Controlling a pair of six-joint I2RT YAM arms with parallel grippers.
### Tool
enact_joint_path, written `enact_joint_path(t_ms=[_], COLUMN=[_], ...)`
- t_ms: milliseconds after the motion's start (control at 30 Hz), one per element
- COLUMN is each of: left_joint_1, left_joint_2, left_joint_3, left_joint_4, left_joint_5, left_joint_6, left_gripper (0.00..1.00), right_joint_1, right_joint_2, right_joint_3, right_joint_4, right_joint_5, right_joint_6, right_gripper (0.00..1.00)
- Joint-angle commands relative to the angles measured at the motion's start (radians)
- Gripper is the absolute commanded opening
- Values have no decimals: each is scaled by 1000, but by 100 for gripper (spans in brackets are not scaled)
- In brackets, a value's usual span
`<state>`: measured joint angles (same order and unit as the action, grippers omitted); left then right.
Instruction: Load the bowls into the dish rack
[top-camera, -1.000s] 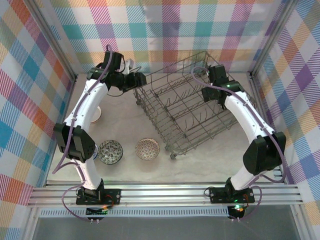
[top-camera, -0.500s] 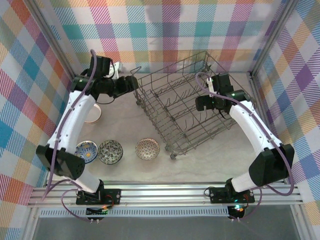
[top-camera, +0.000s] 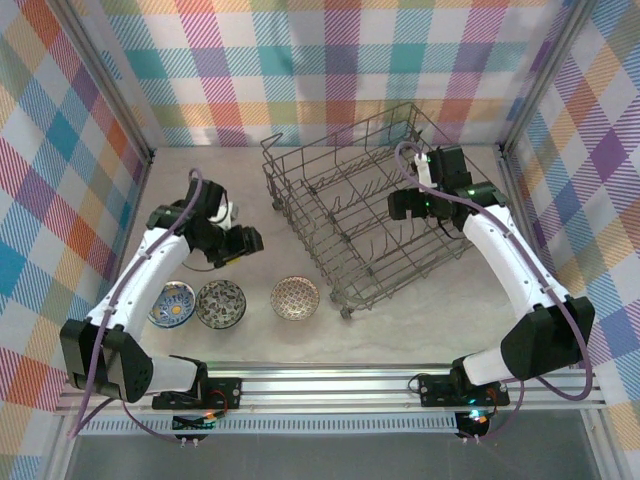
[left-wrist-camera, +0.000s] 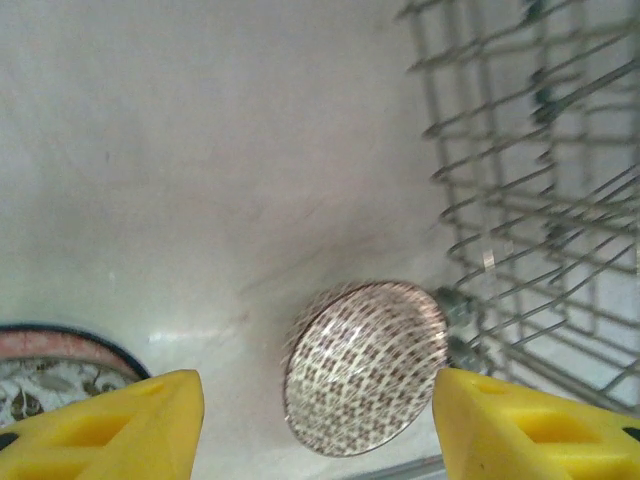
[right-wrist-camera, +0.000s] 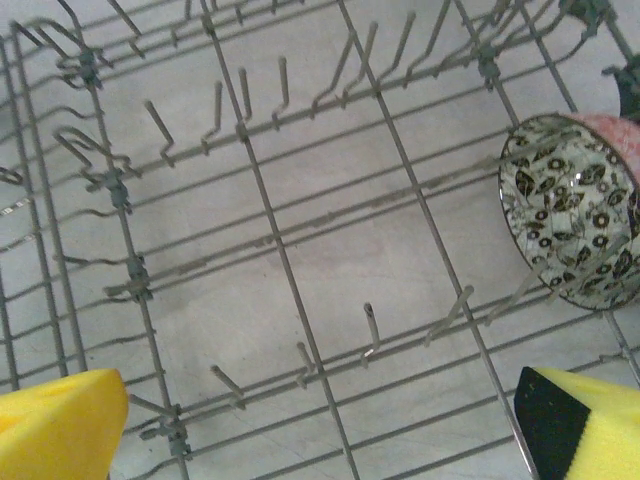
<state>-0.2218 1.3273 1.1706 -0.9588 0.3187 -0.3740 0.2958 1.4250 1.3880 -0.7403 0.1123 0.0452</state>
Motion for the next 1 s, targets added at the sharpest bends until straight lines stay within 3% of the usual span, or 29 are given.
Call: enact_joint_path(t_ms=[0, 200, 633, 967], left_joint_1=[-21, -132, -216, -250], left_joint_2=[6, 107, 253, 286], left_joint_3=[-55, -95, -148, -170], left_joint_4=[60, 113, 132, 164], left_joint_5=[42, 43, -17, -30], left_joint_6=[-6, -9, -27, -50], left_gripper=[62, 62, 59, 41], right_joint_1=[3, 3, 3, 3], right_joint_2=[-3, 6, -43, -69], right_joint_3=[26, 23, -45, -61], right_joint_4=[8, 0, 5, 25], right_joint_5=[-32, -52, -51, -71], right_joint_6=[22, 43, 56, 45], right_gripper=[100, 100, 100, 100])
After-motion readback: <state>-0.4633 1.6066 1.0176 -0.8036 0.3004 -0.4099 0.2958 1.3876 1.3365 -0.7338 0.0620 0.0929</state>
